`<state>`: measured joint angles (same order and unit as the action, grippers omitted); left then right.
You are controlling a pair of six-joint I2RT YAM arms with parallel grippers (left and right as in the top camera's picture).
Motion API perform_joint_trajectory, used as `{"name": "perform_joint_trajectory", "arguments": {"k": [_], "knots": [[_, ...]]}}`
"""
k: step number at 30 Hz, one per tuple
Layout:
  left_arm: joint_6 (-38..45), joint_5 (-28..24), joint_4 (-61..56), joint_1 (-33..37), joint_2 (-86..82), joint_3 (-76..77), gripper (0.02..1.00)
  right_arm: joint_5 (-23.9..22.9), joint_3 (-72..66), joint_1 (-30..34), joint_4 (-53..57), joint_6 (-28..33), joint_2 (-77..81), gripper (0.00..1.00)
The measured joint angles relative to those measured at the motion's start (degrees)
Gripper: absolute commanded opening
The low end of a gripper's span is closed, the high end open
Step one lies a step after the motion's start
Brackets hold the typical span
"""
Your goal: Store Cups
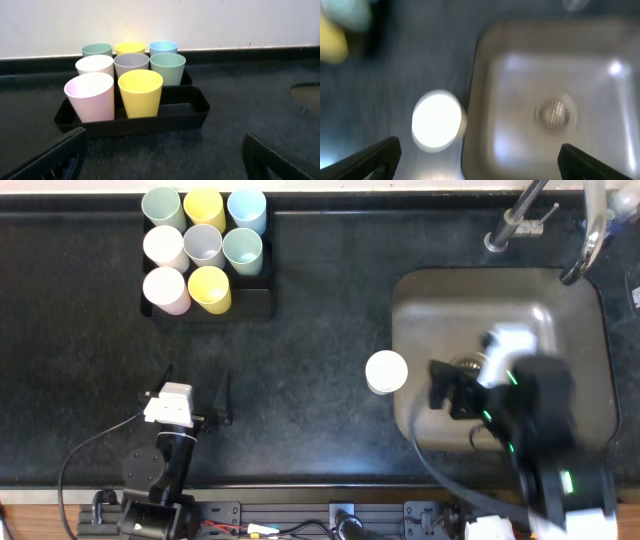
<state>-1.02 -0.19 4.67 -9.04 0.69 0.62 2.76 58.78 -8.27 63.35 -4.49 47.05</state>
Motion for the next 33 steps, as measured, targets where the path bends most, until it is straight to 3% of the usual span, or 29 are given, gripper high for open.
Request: {"name": "perform_joint_trajectory", "arguments": {"k": [4, 8, 17, 33], "knots": [[0.00, 0.00, 0.02, 0.00, 0.00, 0.00, 0.998, -0.74, 3.89, -7.30, 6.47, 3.93, 14.88, 0.998], [0.00, 0.00, 0.02, 0.00, 0.00, 0.00, 0.998, -2.12, 3.89, -10.56, 7.19, 7.78, 25.66, 1.000], [0.00, 0.00, 0.02, 0.00, 0.00, 0.00, 0.998, -3.43, 3.91, -10.56, 5.62, 14.23, 35.58, 0.996], [0.00, 0.00, 0.02, 0.00, 0.00, 0.00, 0.998, -3.63, 5.40, -6.36, -1.07, 15.39, 36.98, 0.993]]}}
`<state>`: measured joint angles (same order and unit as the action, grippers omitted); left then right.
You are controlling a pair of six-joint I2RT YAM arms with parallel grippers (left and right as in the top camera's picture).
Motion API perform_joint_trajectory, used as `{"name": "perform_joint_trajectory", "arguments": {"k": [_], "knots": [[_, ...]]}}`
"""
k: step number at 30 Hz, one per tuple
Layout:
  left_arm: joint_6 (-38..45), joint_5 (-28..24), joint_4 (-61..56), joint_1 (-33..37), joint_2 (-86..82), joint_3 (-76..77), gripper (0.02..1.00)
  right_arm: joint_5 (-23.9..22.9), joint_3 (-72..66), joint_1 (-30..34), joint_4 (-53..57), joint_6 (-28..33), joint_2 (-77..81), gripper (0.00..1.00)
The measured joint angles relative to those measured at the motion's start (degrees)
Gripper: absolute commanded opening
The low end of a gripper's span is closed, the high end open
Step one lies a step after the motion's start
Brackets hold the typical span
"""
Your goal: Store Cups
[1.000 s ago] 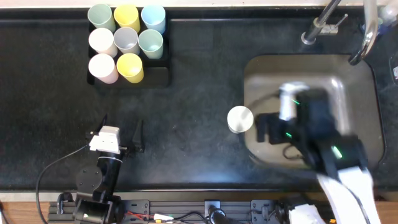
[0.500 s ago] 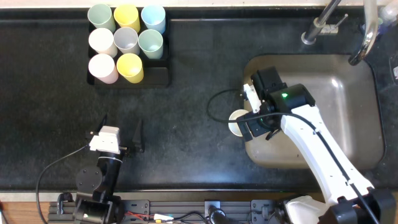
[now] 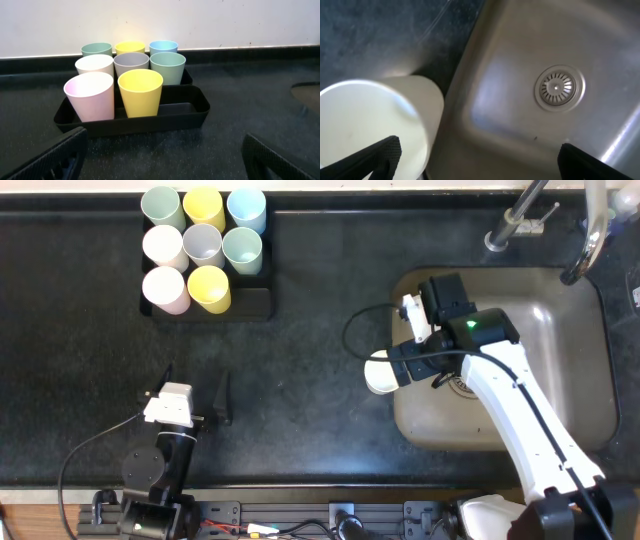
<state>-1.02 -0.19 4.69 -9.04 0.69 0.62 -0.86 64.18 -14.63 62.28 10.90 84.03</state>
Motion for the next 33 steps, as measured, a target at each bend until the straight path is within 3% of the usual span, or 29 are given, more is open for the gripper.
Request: {"name": "perform_joint_trajectory", "arguments": {"k": [4, 6, 7, 8, 9, 11, 16, 18, 24, 33], "knots": [[0.00, 0.00, 0.00, 0.00, 0.00, 0.00, 0.998, 0.44, 0.00, 0.02, -1.20, 0.11, 2.25, 0.996], [0.00, 0.00, 0.00, 0.00, 0.00, 0.00, 0.998, 1.07, 0.00, 0.04, -1.68, 0.17, 3.41, 0.947], [0.00, 0.00, 0.00, 0.00, 0.00, 0.00, 0.998, 1.25, 0.00, 0.04, -2.16, 0.26, 3.76, 0.787], [0.00, 0.00, 0.00, 0.00, 0.00, 0.00, 0.998, 1.53, 0.00, 0.02, -2.56, 0.26, 4.04, 0.496], [0.00, 0.00, 0.00, 0.00, 0.00, 0.00, 0.998, 1.57, 0.00, 0.02, -2.86, 0.52, 4.17, 0.362], [0.00, 0.00, 0.00, 0.00, 0.00, 0.00, 0.998, 1.95, 0.00, 0.02, -2.91, 0.72, 4.39, 0.323], [0.00, 0.00, 0.00, 0.00, 0.00, 0.00, 0.998, 2.38, 0.00, 0.02, -2.93, 0.90, 5.46, 0.367], [0.00, 0.00, 0.00, 0.00, 0.00, 0.00, 0.998, 3.63, 0.00, -0.04, -2.91, 0.90, 6.80, 0.045], [0.00, 0.00, 0.00, 0.00, 0.00, 0.00, 0.998, 8.20, 0.59, -1.92, -3.32, 1.84, 8.15, 0.042], [0.00, 0.00, 0.00, 0.00, 0.00, 0.00, 0.998, 6.29, 7.58, -2.93, 3.82, 2.69, 9.46, 0.042]]}}
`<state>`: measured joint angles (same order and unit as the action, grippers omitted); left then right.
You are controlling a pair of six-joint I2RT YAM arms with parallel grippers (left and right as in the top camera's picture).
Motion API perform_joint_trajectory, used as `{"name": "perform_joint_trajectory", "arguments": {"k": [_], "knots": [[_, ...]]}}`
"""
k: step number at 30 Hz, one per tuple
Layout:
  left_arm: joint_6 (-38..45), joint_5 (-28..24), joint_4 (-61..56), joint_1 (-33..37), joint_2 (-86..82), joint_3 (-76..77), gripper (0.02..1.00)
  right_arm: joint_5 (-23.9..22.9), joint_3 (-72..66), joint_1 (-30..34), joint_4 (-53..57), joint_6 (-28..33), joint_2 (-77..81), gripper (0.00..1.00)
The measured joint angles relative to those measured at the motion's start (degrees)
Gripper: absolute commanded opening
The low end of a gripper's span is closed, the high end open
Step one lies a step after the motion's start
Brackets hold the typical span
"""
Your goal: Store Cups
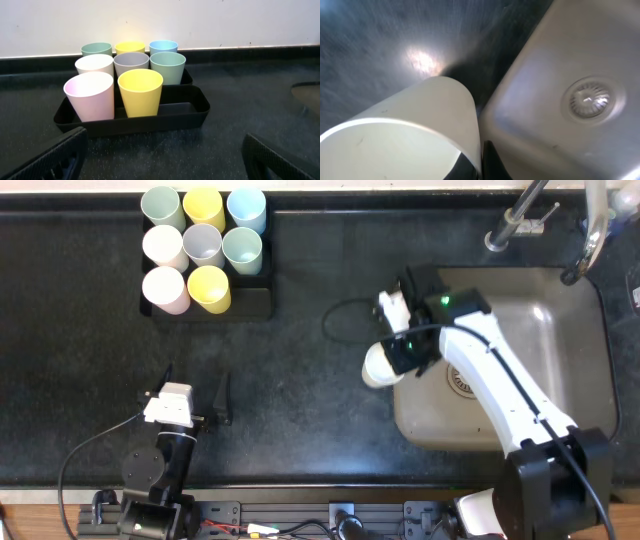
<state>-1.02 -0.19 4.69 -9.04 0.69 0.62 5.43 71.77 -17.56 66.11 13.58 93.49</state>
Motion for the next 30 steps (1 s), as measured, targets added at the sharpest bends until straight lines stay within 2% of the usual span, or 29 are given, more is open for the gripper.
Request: {"name": "perform_joint_trajectory", "arguments": {"k": [8, 13, 16, 22, 30], "knots": [[0.00, 0.00, 0.00, 0.00, 0.00, 0.00, 0.998, -4.20, 37.94, -5.14, 16.11, -0.02, 3.56, 0.042], [0.02, 0.00, -0.04, 0.00, 0.00, 0.00, 0.998, -4.50, 66.73, -10.40, 29.59, 0.04, 17.33, 0.045], [0.00, 0.02, 0.00, 0.00, 0.00, 0.00, 0.998, -5.95, 77.79, -13.09, 30.16, 0.24, 27.04, 0.042], [0.00, 0.00, 0.00, 0.00, 0.00, 0.00, 0.998, -6.91, 81.66, -17.94, 30.14, 0.37, 37.77, 0.042], [0.00, 0.00, 0.00, 0.00, 0.00, 0.00, 0.998, -6.75, 81.85, -20.79, 24.81, 0.37, 40.54, 0.045]]}}
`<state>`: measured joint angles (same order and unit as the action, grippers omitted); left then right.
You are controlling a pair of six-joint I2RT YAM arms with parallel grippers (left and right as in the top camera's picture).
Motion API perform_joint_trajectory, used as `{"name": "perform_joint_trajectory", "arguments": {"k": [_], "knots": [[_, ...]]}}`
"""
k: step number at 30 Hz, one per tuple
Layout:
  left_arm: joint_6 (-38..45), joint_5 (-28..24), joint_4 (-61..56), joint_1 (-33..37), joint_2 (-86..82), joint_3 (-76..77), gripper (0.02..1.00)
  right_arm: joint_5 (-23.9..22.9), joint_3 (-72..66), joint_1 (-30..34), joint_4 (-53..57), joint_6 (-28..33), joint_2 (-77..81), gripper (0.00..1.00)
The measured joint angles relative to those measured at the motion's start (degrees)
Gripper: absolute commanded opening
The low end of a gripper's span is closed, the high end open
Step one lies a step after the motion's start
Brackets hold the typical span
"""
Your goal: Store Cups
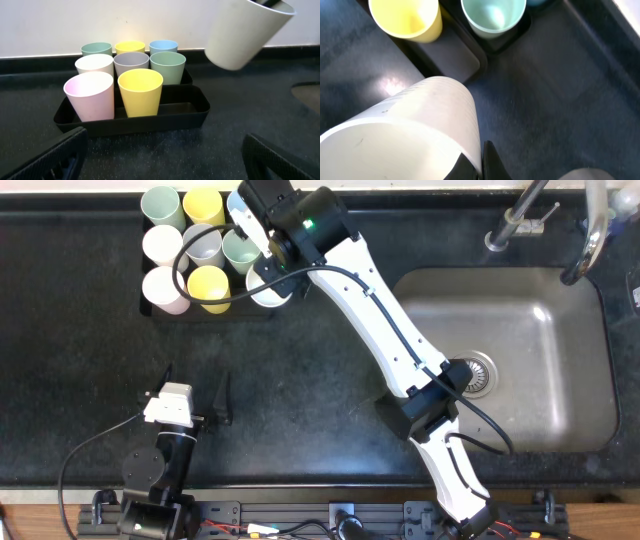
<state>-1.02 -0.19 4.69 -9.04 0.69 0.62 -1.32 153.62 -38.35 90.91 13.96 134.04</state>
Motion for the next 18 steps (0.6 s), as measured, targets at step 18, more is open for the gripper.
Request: {"name": "perform_joint_trajectory", "arguments": {"k": [18], "knots": [[0.00, 0.00, 0.00, 0.00, 0.00, 0.00, 0.998, 1.11, 0.70, -0.11, -8.35, 0.02, 9.07, 0.042]]}}
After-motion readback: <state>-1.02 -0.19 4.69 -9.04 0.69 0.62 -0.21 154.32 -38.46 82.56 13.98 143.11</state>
